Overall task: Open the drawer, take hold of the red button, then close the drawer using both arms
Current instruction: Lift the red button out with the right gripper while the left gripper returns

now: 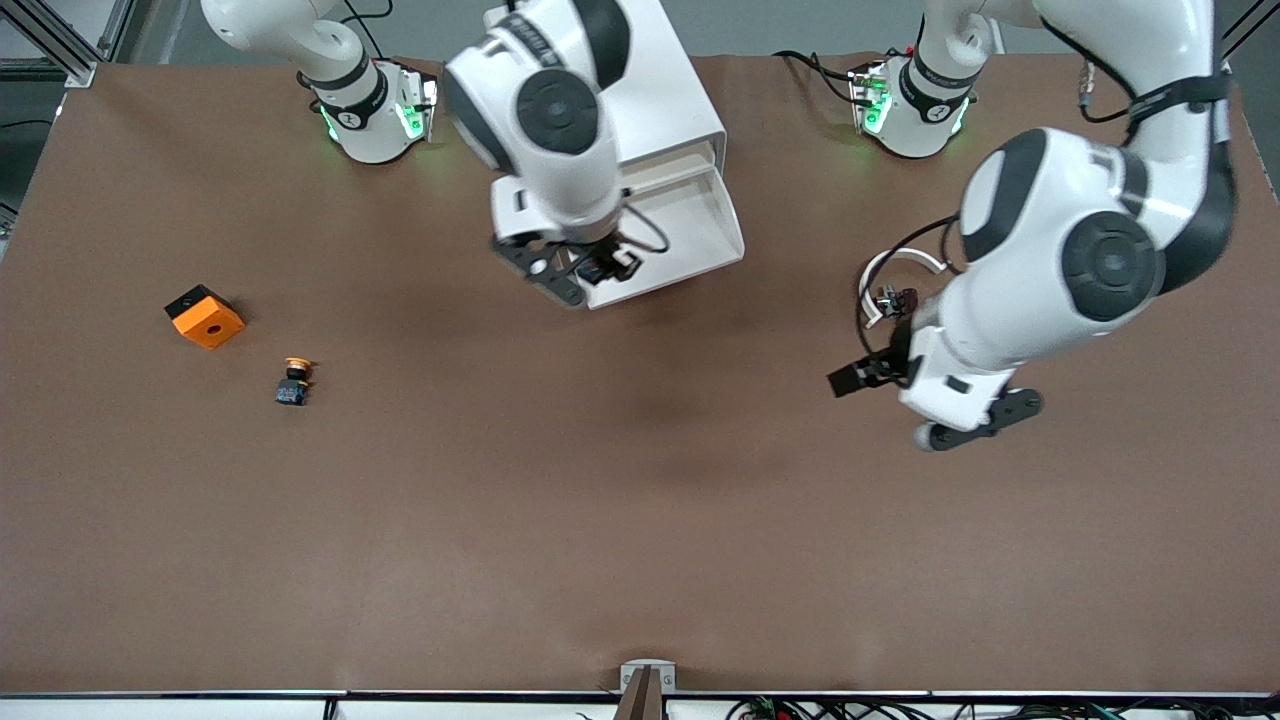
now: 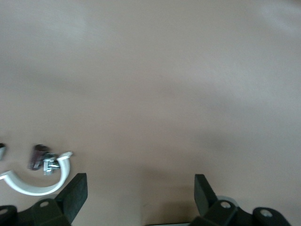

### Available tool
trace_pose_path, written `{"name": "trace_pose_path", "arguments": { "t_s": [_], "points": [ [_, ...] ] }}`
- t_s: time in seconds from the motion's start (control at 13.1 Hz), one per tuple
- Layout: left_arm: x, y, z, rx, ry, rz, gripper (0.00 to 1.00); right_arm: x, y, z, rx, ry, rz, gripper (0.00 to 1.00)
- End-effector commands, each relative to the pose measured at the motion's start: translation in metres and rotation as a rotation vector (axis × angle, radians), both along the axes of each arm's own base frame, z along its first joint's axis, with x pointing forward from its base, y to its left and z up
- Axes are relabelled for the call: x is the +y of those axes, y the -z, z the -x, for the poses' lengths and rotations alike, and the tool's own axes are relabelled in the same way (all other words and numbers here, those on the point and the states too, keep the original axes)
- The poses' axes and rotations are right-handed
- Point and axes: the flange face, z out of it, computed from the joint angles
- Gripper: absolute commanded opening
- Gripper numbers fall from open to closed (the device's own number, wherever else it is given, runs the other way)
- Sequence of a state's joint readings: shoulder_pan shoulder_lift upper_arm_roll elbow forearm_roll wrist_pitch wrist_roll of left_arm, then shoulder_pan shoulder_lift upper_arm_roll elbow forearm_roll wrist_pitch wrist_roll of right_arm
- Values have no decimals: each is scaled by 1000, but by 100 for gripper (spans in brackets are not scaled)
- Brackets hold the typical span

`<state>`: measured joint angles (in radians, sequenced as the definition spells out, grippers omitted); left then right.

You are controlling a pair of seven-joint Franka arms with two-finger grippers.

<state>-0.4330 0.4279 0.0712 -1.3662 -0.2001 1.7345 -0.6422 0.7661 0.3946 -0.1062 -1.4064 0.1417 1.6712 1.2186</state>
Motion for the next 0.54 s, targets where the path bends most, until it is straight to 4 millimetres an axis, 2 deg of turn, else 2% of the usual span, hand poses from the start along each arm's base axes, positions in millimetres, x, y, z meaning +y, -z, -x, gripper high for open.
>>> {"name": "trace_pose_path", "arguments": {
  "t_s": [0.0, 0.23, 0.46],
  "points": [
    [-25, 33, 36, -30, 42, -16, 100, -68, 21, -26, 3, -163, 62, 0],
    [-54, 78, 68, -68, 55, -22, 100, -148, 61, -57, -21, -249, 36, 0],
    [-100, 109, 101, -34, 17, -47, 100, -211, 98, -62, -59, -323, 0, 0]
  ]
}}
